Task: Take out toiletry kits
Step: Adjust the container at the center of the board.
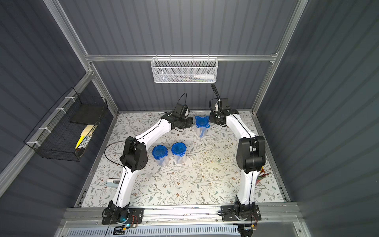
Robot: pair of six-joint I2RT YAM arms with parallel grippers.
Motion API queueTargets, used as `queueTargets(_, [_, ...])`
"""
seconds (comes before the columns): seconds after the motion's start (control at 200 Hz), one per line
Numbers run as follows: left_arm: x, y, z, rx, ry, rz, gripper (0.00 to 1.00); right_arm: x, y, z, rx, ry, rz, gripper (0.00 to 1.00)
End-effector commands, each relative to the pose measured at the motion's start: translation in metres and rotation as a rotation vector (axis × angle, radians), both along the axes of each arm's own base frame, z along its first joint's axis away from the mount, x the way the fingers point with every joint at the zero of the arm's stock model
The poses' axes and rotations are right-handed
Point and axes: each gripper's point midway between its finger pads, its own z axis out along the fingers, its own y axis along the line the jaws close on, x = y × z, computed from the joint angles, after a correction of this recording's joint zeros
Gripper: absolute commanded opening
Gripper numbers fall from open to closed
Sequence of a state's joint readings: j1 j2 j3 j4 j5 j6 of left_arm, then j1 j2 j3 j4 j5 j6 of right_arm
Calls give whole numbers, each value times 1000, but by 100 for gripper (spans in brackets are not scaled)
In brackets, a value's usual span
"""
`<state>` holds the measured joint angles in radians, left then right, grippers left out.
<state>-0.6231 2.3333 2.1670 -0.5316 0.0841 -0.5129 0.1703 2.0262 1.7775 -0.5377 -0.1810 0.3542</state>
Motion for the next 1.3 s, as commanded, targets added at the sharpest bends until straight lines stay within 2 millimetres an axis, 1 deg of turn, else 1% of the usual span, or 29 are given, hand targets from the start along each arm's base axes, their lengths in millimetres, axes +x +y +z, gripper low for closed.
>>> queueTargets(0.0, [-7, -12, 6, -54, 12, -29, 0, 8, 6, -5, -4, 23, 27, 3])
queueTargets(0.085, [-12, -12, 3, -63, 26, -39, 0, 16, 14, -6, 19, 19, 41, 3])
queueTargets(0.17, [-18, -12, 2, -74, 37, -48, 0, 22, 26, -5, 34, 5, 68, 4])
queueTargets(0.345, [-32, -15, 2, -95, 61, -76, 0, 34, 46, -6, 7, -34, 104, 5])
queueTargets(0.425, [-39, -18, 5, -102, 61, -91, 0, 38, 55, -7, -16, -58, 124, 5])
queueTargets(0.55, [-49, -25, 11, -104, 53, -119, 0, 43, 61, -7, -63, -96, 145, 6])
queueTargets(0.65, [-53, -26, 17, -101, 41, -131, 0, 44, 58, -6, -95, -111, 140, 6])
queueTargets(0.805, [-51, -25, 22, -89, 18, -131, 0, 44, 45, -5, -148, -117, 99, 6])
queueTargets(0.946, [-51, -32, 22, -113, 29, -145, 0, 40, 37, -7, -178, -119, 82, 7])
queueTargets(1.061, [-54, -36, 28, -127, 27, -160, 0, 36, 31, -8, -193, -121, 72, 7])
queueTargets(1.216, [-56, -31, 50, -131, -23, -151, 0, 34, 17, -14, -191, -98, 37, 7])
queueTargets(1.296, [-52, -25, 64, -124, -69, -135, 0, 31, 9, -15, -184, -87, 15, 7])
